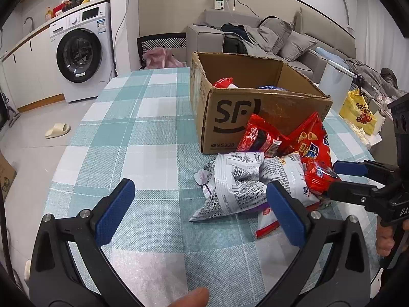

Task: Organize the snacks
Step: 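Withdraw both tools back toward the remaining snack pile, then grasp the red Oreo cookie pack with the right tool while the left grasps the silver bag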

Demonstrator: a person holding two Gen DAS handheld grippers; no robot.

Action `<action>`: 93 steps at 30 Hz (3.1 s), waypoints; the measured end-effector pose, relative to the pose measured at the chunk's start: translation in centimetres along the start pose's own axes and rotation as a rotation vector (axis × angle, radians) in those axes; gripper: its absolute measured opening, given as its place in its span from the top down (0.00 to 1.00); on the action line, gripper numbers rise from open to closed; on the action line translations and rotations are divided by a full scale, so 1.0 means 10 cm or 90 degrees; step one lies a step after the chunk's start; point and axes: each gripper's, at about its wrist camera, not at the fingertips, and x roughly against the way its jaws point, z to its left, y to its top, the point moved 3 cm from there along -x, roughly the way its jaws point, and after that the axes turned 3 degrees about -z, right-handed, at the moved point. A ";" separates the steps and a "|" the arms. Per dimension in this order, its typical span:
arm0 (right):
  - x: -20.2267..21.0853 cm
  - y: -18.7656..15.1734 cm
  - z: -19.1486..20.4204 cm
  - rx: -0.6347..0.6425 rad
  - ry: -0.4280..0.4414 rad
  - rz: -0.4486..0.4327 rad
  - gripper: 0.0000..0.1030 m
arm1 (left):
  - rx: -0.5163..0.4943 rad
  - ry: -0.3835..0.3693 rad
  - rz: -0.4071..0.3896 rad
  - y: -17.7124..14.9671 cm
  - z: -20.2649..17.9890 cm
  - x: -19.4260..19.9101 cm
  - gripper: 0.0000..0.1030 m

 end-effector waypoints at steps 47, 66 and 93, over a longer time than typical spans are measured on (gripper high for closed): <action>-0.07 -0.11 0.05 0.082 0.025 0.012 0.32 | 0.096 -0.050 0.039 -0.11 0.23 -0.37 0.01; -0.01 -0.08 0.17 0.111 0.059 -0.003 0.53 | 0.109 -0.064 0.077 -0.12 0.27 -0.67 0.17; 0.21 0.05 0.12 0.097 0.072 -0.068 0.54 | 0.079 -0.085 0.002 -0.02 0.23 -0.22 0.46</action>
